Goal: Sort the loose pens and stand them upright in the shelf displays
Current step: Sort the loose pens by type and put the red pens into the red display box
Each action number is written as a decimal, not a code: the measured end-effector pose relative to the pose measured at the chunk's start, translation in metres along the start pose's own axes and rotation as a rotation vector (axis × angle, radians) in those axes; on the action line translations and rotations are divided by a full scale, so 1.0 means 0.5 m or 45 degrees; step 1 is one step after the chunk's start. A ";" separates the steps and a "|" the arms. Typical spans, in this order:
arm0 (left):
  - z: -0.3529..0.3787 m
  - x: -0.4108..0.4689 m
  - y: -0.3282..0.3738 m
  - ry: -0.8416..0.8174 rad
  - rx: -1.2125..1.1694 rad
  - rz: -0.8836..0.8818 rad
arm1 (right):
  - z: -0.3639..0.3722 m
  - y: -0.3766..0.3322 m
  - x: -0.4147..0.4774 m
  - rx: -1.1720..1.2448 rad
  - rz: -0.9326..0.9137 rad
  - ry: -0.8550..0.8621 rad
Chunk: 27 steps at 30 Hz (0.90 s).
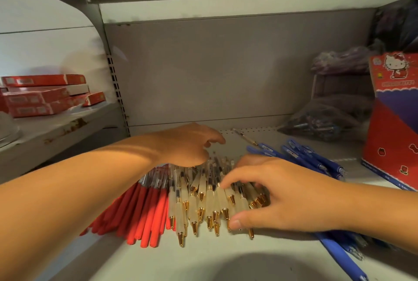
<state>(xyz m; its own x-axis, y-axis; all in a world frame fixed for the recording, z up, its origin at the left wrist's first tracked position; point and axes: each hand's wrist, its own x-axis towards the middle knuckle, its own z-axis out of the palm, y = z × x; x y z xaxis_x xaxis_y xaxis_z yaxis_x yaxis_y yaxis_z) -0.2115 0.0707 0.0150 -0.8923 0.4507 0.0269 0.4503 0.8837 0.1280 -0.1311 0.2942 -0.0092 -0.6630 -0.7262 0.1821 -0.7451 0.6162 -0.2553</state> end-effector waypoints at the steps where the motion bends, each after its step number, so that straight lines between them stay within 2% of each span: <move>1: 0.004 0.009 0.001 -0.008 -0.102 -0.081 | 0.001 -0.003 0.000 -0.004 0.002 0.001; 3: 0.012 0.025 0.006 -0.029 -0.237 -0.158 | 0.003 -0.007 0.001 -0.016 0.006 0.009; 6: 0.021 0.038 0.007 -0.014 -0.451 -0.141 | 0.006 -0.014 0.009 -0.058 0.015 0.032; 13: 0.013 0.023 -0.012 -0.029 -0.670 -0.097 | 0.009 -0.020 0.016 -0.073 0.034 0.102; 16: 0.001 0.035 -0.036 0.094 -0.532 -0.098 | -0.006 -0.014 0.019 -0.036 0.037 0.073; 18: -0.009 0.042 -0.061 0.166 -0.296 -0.174 | -0.021 0.005 0.032 -0.006 0.111 0.064; 21: -0.009 0.042 -0.115 0.060 0.029 -0.286 | -0.043 0.066 0.078 0.111 0.292 0.041; 24: -0.009 0.041 -0.154 -0.087 0.057 -0.280 | -0.056 0.150 0.140 0.125 0.382 0.071; 27: -0.009 0.046 -0.169 -0.147 0.045 -0.241 | -0.062 0.229 0.200 0.061 0.460 0.071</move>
<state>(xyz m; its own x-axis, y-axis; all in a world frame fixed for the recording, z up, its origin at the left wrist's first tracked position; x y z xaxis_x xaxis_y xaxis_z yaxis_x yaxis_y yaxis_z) -0.2705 0.0058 0.0093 -0.9520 0.2862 -0.1085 0.2780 0.9568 0.0851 -0.2851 0.3016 0.0092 -0.8867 -0.4455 0.1235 -0.4586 0.8140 -0.3564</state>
